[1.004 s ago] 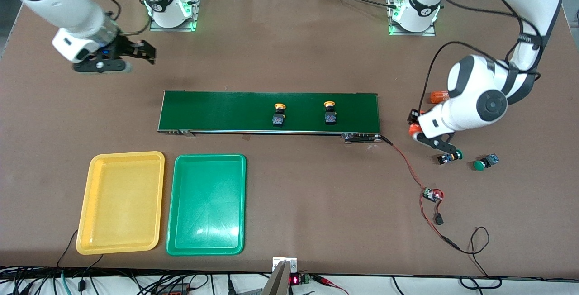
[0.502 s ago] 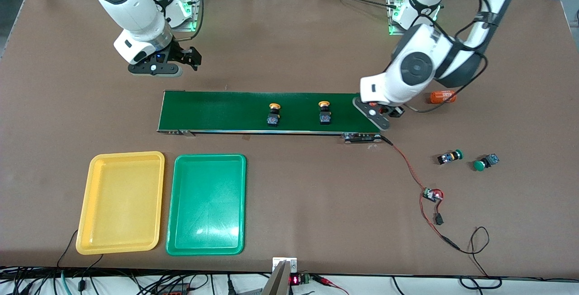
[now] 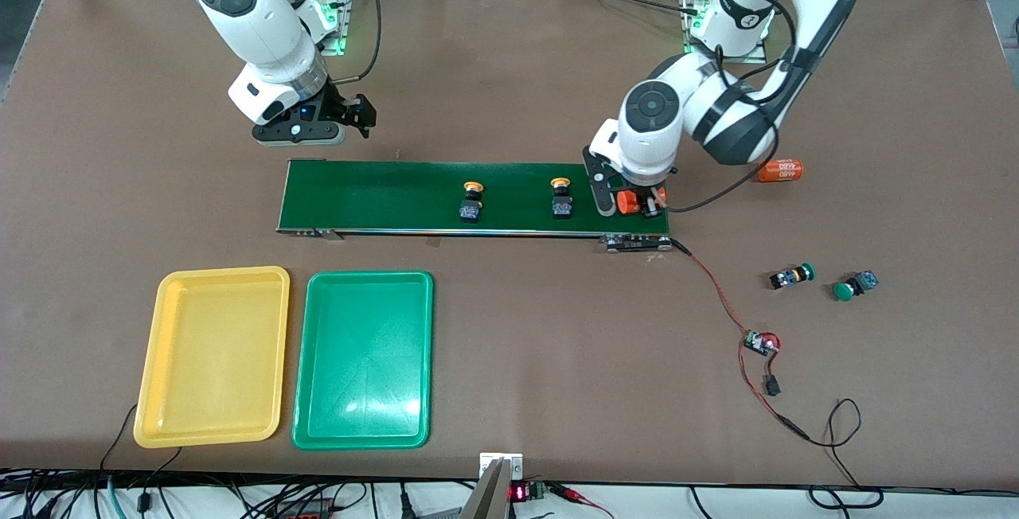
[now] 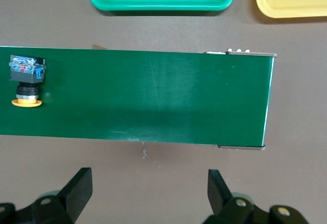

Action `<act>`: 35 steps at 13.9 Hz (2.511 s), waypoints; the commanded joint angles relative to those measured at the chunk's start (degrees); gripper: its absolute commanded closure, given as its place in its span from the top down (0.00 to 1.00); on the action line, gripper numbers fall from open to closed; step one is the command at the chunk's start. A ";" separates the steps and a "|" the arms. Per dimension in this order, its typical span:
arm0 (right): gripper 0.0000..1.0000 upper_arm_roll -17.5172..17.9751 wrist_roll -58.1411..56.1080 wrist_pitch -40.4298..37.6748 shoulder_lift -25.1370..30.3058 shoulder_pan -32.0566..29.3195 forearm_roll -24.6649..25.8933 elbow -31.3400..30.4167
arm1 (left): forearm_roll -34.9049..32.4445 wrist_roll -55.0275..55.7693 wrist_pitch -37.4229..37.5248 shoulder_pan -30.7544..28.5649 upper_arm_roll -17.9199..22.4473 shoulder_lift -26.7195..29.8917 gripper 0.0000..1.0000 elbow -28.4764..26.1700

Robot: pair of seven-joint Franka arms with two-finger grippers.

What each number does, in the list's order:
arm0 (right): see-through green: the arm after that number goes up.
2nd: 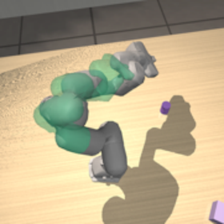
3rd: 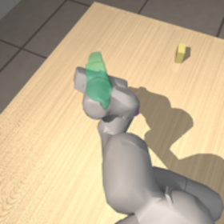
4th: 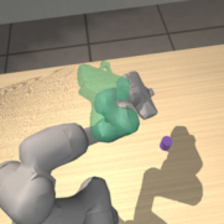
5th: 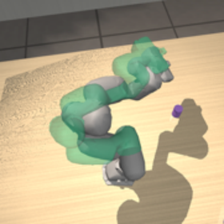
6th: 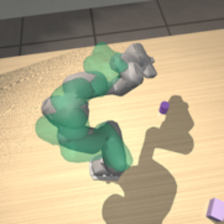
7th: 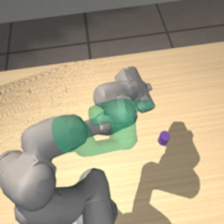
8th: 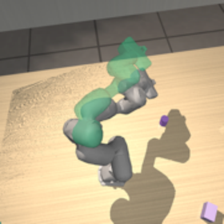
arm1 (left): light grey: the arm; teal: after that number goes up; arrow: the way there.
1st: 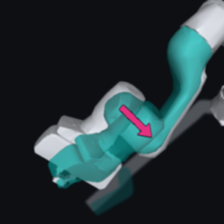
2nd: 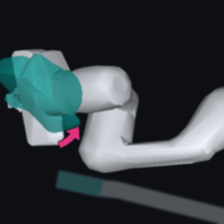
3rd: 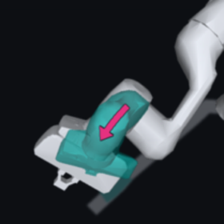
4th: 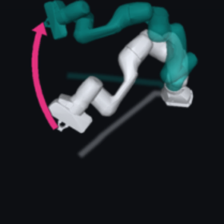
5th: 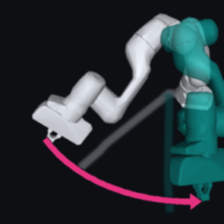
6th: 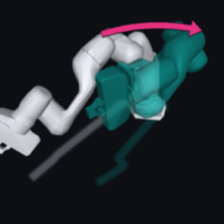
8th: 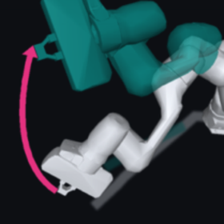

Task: Sort buttons by color to trays
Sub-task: 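Place the orange battery on the belt while the right gripper approaches, then grasp a belt button with the right gripper while the left grasps another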

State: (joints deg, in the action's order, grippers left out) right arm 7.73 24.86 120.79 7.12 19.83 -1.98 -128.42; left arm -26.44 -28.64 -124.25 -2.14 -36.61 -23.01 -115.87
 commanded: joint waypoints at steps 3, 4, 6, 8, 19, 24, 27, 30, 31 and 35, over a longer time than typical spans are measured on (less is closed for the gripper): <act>1.00 -0.52 0.98 0.06 0.26 0.73 -0.12 0.02 | -2.39 -2.12 -0.73 0.56 -0.04 0.24 1.00 -0.49; 1.00 -0.52 0.98 0.06 0.26 0.73 -0.12 0.02 | -2.12 -2.82 -0.56 0.12 -0.13 1.81 1.00 -0.23; 1.00 -0.61 0.90 -0.20 0.44 0.56 -0.04 0.28 | -1.16 -6.06 -0.29 -4.16 -0.04 5.32 1.00 0.21; 1.00 -0.87 0.28 -2.48 1.05 0.12 0.14 0.54 | 0.85 -7.22 -1.08 -12.33 0.22 5.52 1.00 1.17; 1.00 -0.61 1.16 8.31 -9.30 0.73 0.49 0.98 | 1.22 -25.85 -14.97 -29.15 6.20 -10.56 1.00 6.09; 1.00 -0.61 5.80 15.87 -12.74 0.73 0.49 1.68 | 1.22 -26.21 -15.58 -29.42 6.20 -13.55 1.00 6.01; 1.00 -0.70 6.26 16.15 -16.77 2.05 1.80 5.45 | 1.22 -26.21 -15.67 -29.50 6.37 -14.17 1.00 5.40; 1.00 -0.70 8.01 16.15 -20.03 4.68 2.51 6.78 | 1.04 -26.30 -15.67 -29.50 6.99 -14.35 1.00 5.40; 1.00 -0.70 8.71 16.15 -20.74 4.95 2.60 6.78 | 0.69 -26.38 -15.67 -29.50 7.16 -14.43 1.00 5.48; 1.00 -0.70 9.51 16.32 -23.28 5.74 2.51 8.36 | 0.34 -26.99 -15.76 -29.59 7.69 -15.14 0.78 5.57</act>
State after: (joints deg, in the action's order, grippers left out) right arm 7.21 32.75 136.99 -14.57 24.91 -0.49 -122.04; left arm -26.41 -53.46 -139.82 -31.49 -29.11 -37.53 -110.89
